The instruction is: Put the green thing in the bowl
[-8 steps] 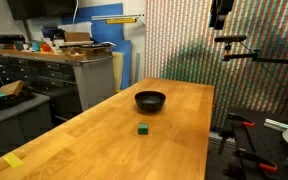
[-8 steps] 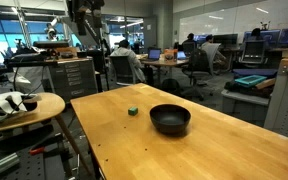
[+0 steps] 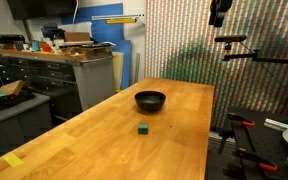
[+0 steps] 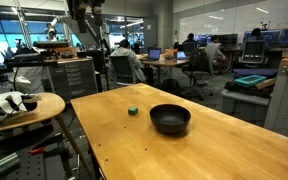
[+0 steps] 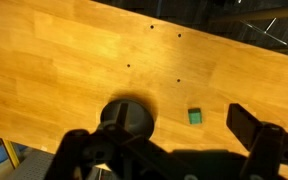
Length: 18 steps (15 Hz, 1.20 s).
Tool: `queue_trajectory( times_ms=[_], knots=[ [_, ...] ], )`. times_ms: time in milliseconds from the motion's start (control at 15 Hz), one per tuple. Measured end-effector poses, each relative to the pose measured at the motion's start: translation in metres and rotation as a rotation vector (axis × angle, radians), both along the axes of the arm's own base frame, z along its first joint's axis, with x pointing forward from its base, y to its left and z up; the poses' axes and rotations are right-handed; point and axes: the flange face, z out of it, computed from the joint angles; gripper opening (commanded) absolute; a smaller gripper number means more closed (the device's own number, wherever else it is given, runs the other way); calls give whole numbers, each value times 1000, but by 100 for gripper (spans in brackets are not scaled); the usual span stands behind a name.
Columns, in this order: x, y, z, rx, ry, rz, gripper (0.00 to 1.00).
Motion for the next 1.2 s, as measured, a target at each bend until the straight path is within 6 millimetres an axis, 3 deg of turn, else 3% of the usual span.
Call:
queue_trajectory(
  times_ms=[533, 867, 1200],
  knots=[
    [4, 5, -9, 0, 6, 13, 100],
    [23, 46, -34, 40, -28, 94, 100],
    [40, 89, -72, 89, -36, 187, 100]
  ],
)
